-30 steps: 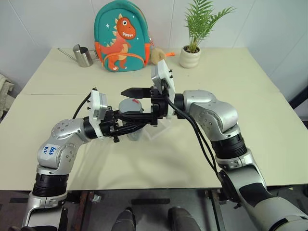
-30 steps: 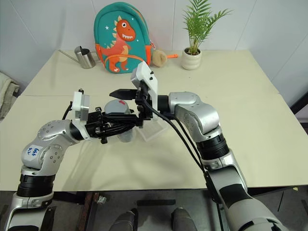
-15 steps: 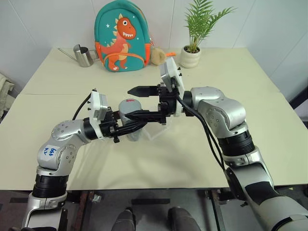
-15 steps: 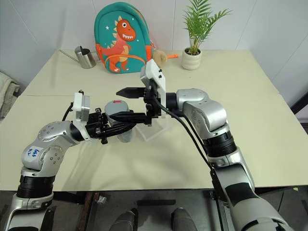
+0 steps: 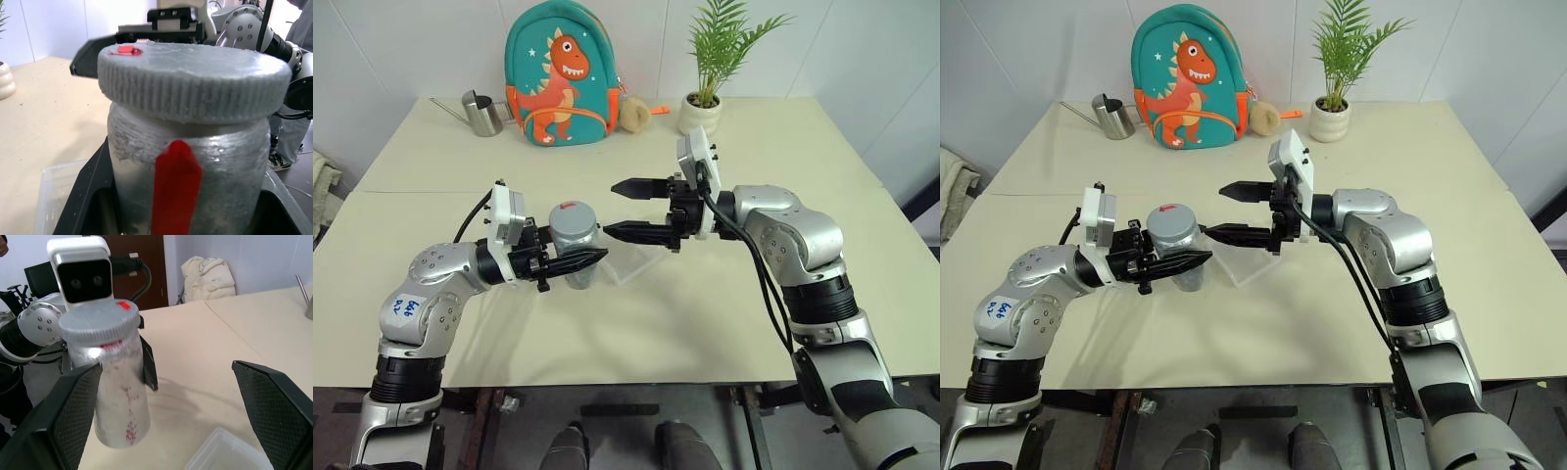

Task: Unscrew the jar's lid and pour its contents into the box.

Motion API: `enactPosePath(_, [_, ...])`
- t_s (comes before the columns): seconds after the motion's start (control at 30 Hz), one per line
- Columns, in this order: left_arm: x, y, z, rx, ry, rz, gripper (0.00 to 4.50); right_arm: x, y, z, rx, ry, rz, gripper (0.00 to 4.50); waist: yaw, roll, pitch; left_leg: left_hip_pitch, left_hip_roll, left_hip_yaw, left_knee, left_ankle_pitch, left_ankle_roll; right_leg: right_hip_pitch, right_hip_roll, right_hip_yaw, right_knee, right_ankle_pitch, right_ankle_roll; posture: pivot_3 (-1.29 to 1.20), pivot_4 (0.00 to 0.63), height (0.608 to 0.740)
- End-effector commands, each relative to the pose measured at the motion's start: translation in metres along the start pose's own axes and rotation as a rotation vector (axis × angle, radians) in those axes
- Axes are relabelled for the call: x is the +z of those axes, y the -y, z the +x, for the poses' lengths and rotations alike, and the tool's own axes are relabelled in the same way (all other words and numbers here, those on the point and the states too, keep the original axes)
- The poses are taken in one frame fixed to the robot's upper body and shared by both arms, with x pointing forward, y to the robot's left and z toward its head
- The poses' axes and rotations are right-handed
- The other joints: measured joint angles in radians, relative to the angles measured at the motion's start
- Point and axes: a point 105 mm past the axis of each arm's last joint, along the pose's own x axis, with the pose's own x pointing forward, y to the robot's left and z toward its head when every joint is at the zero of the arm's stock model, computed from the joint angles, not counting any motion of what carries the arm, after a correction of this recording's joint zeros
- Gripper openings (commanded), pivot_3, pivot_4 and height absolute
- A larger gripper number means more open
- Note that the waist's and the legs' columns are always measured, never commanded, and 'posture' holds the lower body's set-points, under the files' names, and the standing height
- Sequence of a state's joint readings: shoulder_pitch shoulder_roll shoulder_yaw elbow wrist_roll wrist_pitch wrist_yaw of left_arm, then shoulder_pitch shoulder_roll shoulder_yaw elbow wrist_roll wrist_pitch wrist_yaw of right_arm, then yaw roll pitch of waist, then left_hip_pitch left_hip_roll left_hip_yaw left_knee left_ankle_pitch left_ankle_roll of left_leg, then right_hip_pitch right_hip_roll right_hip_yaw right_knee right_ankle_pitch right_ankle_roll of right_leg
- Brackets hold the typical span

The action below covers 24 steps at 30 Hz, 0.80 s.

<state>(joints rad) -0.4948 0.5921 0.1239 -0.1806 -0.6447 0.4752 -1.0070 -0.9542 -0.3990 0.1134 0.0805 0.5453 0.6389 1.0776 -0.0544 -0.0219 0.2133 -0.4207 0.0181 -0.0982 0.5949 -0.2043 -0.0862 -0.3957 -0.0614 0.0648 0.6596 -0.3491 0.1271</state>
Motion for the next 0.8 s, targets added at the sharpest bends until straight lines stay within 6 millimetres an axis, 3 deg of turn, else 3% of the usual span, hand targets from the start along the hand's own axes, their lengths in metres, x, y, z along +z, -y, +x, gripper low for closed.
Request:
enactPosePath(0.03, [0.011, 0.004, -0.002, -0.019, 0.024, 0.035, 1.98, 0.015, -0.003, -0.007, 0.013, 0.036, -0.033, 4.47, 0.001, 0.000, 0.000, 0.000, 0.000, 0.000, 0.000, 0.000, 0.000, 0.000, 0.000, 0.000, 0.000, 0.000, 0.000, 0.00, 0.150, 0.740])
enactPosePath(0.2, [0.011, 0.001, -0.005, -0.001, 0.014, 0.045, 1.98, 0.036, -0.023, -0.009, 0.134, 0.118, -0.015, 4.47, 0.001, 0.000, 0.000, 0.000, 0.000, 0.000, 0.000, 0.000, 0.000, 0.000, 0.000, 0.000, 0.000, 0.000, 0.000, 0.00, 0.150, 0.740])
enactPosePath(0.33, [0.010, -0.001, -0.005, 0.004, 0.008, 0.048, 1.98, 0.046, -0.030, 0.005, 0.147, 0.144, 0.001, 4.47, -0.002, 0.000, 0.000, 0.000, 0.000, 0.000, 0.000, 0.000, 0.000, 0.000, 0.000, 0.000, 0.000, 0.000, 0.000, 0.00, 0.150, 0.740])
enactPosePath(0.57, [0.007, 0.001, 0.000, -0.009, 0.010, 0.038, 1.98, 0.042, -0.036, 0.038, 0.142, 0.099, -0.026, 4.47, 0.001, 0.000, 0.000, 0.000, 0.000, 0.000, 0.000, 0.000, 0.000, 0.000, 0.000, 0.000, 0.000, 0.000, 0.000, 0.00, 0.150, 0.740])
enactPosePath(0.8, [0.007, 0.001, 0.002, -0.014, 0.011, 0.038, 1.98, 0.037, -0.033, 0.057, 0.117, 0.057, -0.059, 4.47, 0.000, 0.000, 0.000, 0.000, 0.000, 0.000, 0.000, 0.000, 0.000, 0.000, 0.000, 0.000, 0.001, 0.000, 0.000, 0.00, 0.150, 0.740])
